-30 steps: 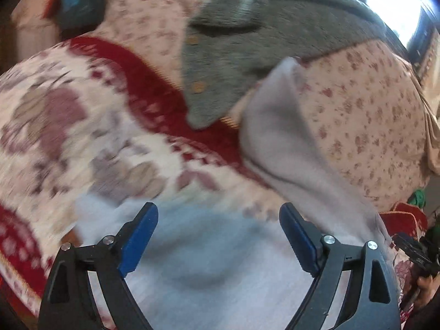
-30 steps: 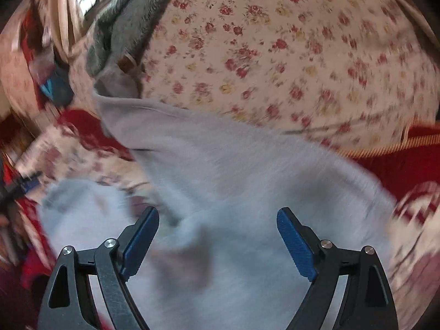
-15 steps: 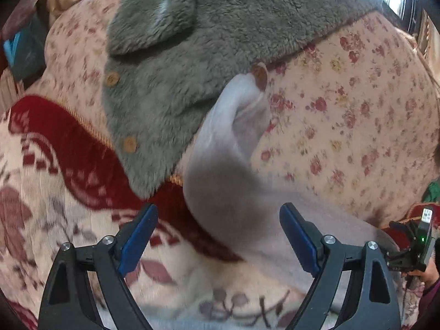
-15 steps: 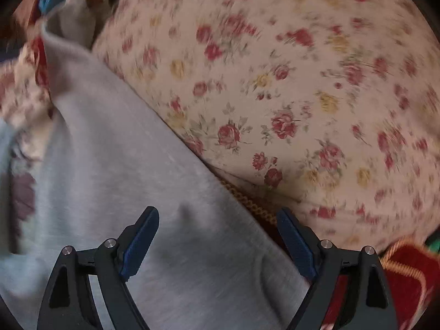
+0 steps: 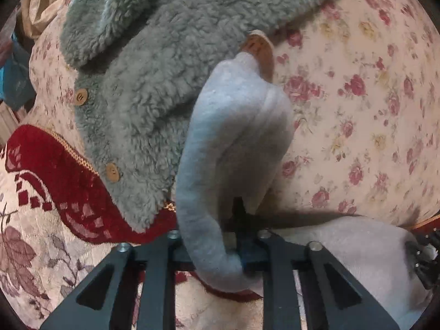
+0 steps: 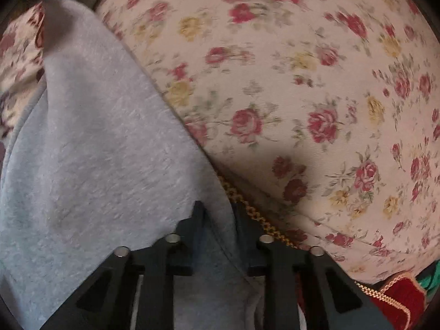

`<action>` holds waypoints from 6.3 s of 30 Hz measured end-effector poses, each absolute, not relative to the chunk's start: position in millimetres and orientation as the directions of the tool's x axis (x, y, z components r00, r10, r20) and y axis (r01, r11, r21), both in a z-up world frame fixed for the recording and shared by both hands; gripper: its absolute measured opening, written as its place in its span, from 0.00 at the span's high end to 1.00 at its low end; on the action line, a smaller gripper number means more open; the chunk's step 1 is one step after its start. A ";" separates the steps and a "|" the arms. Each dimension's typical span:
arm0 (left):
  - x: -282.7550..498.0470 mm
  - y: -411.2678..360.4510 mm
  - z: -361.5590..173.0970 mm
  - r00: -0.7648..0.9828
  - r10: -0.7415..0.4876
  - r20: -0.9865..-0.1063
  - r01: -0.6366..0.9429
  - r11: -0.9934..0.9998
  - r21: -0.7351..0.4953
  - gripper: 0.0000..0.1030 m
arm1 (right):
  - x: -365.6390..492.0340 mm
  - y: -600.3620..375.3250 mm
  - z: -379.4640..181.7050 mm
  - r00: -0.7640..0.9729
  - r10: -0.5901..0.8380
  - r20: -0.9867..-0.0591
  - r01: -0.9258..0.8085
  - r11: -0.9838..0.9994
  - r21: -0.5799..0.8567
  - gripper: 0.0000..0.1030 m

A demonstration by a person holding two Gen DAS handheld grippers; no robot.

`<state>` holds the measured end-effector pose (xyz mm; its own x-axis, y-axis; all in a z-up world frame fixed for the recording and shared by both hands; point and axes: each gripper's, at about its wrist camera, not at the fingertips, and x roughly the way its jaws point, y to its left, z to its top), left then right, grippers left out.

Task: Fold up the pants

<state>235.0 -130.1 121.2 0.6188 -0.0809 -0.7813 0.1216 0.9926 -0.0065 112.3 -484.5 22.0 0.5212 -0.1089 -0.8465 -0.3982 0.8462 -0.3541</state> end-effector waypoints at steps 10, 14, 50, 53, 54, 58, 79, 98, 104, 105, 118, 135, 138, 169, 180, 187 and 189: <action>204.4 -104.4 174.5 0.711 -0.152 -0.687 0.103 0.988 -0.113 0.88 | 72.2 -480.6 114.8 0.707 -0.273 -0.652 -0.238 0.776 -0.584 0.88; 186.8 -100.1 194.9 0.730 -0.192 -0.656 0.120 0.981 -0.154 0.88 | 54.6 -472.2 149.8 0.761 -0.362 -0.538 -0.143 0.715 -0.684 0.88; -79.0 52.8 69.2 0.673 -0.278 -0.686 0.017 0.932 -0.362 0.83 | -236.3 -349.8 59.4 0.684 -0.172 -0.709 -0.330 0.794 -0.511 0.85; -79.4 50.0 72.0 0.679 -0.257 -0.687 0.010 0.940 -0.342 0.72 | -240.7 -370.8 66.3 0.657 -0.094 -0.748 -0.286 0.887 -0.363 0.71; -81.2 50.9 72.4 0.681 -0.252 -0.688 0.009 0.941 -0.337 0.67 | -244.8 -380.4 70.2 0.651 -0.066 -0.756 -0.254 0.920 -0.300 0.56; -84.2 59.7 73.1 0.680 -0.255 -0.688 -0.018 0.932 -0.363 0.48 | -266.1 -435.9 84.2 0.680 0.041 -0.732 -0.052 0.999 0.008 0.18; -59.0 56.9 66.6 0.650 -0.240 -0.721 -0.075 0.924 -0.376 0.57 | -223.6 -583.1 53.2 0.781 0.309 -0.543 0.305 0.569 0.764 0.78; -65.5 91.6 58.0 0.658 -0.314 -0.685 -0.096 0.867 -0.490 0.53 | -274.0 -556.4 58.2 0.673 0.233 -0.702 0.317 0.767 0.558 0.77; -70.2 106.9 76.2 0.719 -0.244 -0.650 -0.134 0.869 -0.476 0.33 | -282.3 -555.5 72.7 0.644 0.227 -0.731 0.301 0.803 0.515 0.59; -67.8 110.7 76.5 0.720 -0.242 -0.650 -0.142 0.866 -0.480 0.33 | -285.3 -555.4 75.2 0.642 0.218 -0.735 0.305 0.808 0.505 0.51; -29.9 125.8 56.5 0.682 -0.130 -0.720 -0.228 0.897 -0.378 0.39 | -282.8 -492.3 115.2 0.648 0.259 -0.716 0.092 0.907 0.411 0.26; -90.9 95.3 103.1 0.730 0.055 -0.682 -0.202 0.970 -0.137 0.20 | -200.2 -358.6 94.5 0.566 0.278 -0.776 -0.173 0.961 0.217 0.18; -95.5 82.2 104.9 0.731 0.091 -0.676 -0.195 0.978 -0.079 0.20 | -182.7 -331.2 98.4 0.573 0.264 -0.776 -0.214 0.962 0.169 0.17; -98.6 72.5 85.0 0.714 0.140 -0.686 -0.196 0.981 -0.004 0.20 | -120.6 -238.9 77.7 0.561 0.262 -0.785 -0.220 0.962 0.164 0.13; -100.8 88.4 78.6 0.699 0.142 -0.700 -0.221 0.975 -0.022 0.18 | -110.1 -211.5 77.4 0.539 0.287 -0.792 -0.299 0.944 0.138 0.11; -104.2 96.0 77.4 0.688 0.148 -0.711 -0.236 0.971 -0.026 0.17 | -97.9 -187.7 79.6 0.526 0.307 -0.793 -0.361 0.925 0.119 0.11; -106.7 97.4 77.8 0.684 0.137 -0.717 -0.236 0.971 -0.040 0.17 | -93.4 -180.8 81.3 0.526 0.315 -0.790 -0.377 0.919 0.116 0.11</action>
<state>-106.7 97.4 77.8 0.6835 0.1366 -0.7170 -0.2359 0.9710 -0.0399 -93.4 -180.8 81.3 0.5257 0.3147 -0.7904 -0.3766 0.9192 0.1155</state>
